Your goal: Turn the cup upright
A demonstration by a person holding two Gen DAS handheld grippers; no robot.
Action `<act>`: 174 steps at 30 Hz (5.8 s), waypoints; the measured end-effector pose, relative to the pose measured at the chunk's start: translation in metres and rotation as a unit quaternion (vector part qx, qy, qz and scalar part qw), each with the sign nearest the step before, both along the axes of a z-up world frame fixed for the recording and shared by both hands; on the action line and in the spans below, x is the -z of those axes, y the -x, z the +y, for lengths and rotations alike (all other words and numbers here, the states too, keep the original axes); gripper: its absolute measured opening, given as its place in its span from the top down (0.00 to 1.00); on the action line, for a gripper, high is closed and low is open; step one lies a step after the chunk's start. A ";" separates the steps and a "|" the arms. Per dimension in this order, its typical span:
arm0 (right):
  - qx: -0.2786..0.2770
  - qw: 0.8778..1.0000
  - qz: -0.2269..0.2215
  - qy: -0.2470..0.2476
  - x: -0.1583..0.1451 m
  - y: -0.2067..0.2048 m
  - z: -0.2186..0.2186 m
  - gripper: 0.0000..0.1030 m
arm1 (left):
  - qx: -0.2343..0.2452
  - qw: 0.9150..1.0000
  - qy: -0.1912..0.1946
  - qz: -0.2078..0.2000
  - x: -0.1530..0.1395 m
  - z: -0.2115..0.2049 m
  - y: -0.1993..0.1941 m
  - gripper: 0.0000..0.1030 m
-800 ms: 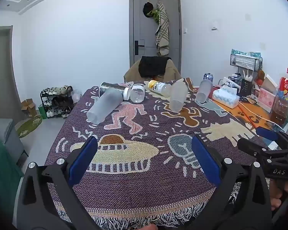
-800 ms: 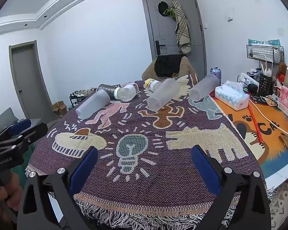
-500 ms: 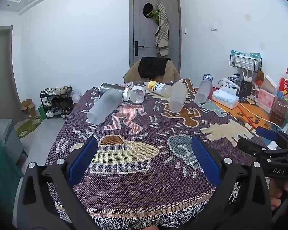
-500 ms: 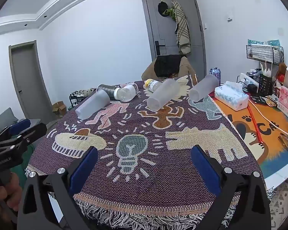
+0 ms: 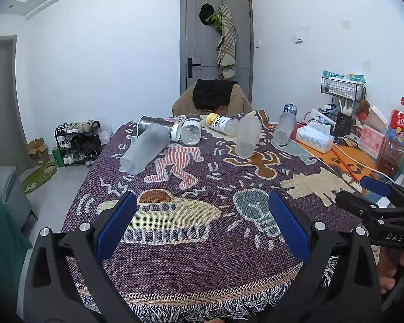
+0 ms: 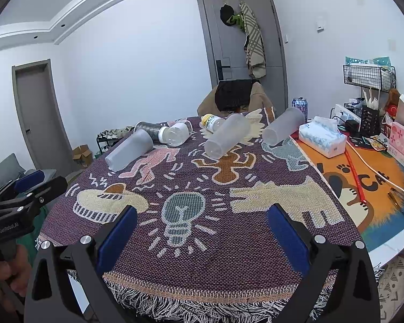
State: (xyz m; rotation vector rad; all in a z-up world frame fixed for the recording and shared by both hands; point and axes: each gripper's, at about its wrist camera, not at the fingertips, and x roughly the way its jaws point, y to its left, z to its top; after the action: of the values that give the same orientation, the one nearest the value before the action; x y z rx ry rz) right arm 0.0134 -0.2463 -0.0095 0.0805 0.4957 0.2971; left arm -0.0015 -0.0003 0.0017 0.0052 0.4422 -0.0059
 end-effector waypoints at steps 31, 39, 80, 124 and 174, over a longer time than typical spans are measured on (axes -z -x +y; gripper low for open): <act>0.001 1.000 -0.007 -0.004 -0.003 0.004 -0.003 0.07 | -0.001 1.000 -0.001 -0.005 -0.002 0.001 0.002 0.05; -0.001 1.000 -0.006 -0.005 -0.004 0.004 -0.003 0.07 | -0.002 1.000 -0.003 -0.008 -0.004 0.003 0.003 0.05; -0.011 0.998 0.047 -0.041 0.006 -0.082 0.019 0.07 | -0.006 0.998 -0.038 0.042 -0.015 0.058 -0.087 0.05; 0.021 0.990 0.123 -0.065 0.048 -0.202 0.028 0.07 | -0.004 0.964 -0.103 0.245 0.078 0.130 -0.322 0.34; 0.074 0.981 0.099 -0.149 0.040 -0.092 -0.086 0.07 | 0.144 0.963 -0.016 0.226 0.047 -0.066 -0.168 0.37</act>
State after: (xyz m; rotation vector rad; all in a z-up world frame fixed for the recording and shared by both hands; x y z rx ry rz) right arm 0.1057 -0.3319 -0.0500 0.4403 0.6375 0.2172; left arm 0.1661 -0.0668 -0.0452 0.1010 0.8960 -0.2919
